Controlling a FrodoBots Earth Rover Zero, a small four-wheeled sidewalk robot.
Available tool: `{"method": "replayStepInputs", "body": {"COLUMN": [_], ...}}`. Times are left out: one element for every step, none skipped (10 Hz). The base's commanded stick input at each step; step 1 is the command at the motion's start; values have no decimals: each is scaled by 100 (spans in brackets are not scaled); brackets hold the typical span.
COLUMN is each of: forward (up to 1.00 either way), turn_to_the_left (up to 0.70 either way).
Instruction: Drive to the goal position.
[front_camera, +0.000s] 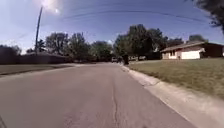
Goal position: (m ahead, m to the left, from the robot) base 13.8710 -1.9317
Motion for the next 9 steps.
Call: {"method": "replayStepInputs", "body": {"forward": [70,70,70,70,70,70,70,70,70], "turn_to_the_left": [0,0,0,0,0,0,0,0,0]}}
